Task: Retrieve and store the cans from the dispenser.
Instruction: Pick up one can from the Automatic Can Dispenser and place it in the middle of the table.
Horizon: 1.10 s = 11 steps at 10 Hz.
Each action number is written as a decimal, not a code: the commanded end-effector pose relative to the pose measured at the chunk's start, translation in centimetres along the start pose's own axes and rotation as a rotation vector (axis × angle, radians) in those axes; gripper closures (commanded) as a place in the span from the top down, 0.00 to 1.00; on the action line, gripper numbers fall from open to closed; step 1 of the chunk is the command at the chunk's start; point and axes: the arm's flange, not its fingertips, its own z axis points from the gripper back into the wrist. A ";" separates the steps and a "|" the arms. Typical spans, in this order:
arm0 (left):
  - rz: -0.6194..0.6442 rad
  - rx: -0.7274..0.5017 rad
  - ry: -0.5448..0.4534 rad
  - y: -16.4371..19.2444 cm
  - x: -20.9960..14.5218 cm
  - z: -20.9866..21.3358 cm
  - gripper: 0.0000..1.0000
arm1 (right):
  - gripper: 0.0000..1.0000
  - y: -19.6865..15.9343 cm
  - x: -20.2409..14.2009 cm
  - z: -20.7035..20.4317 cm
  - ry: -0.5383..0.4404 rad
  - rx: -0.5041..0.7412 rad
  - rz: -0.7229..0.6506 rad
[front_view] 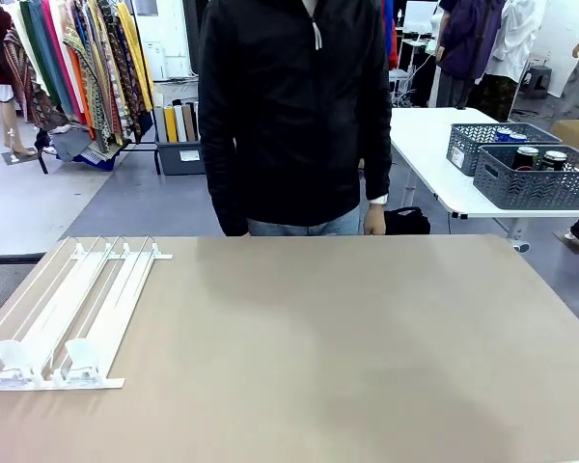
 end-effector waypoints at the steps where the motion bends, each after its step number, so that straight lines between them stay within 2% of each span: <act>1: 0.003 -0.005 0.005 -0.2 -0.1 0.1 1.00 | 1.00 0.1 0.3 -0.3 -0.018 0.032 0.026; 11: 0.003 -0.005 0.005 -0.2 -0.1 0.1 1.00 | 1.00 0.1 0.3 -0.3 -0.018 0.032 0.026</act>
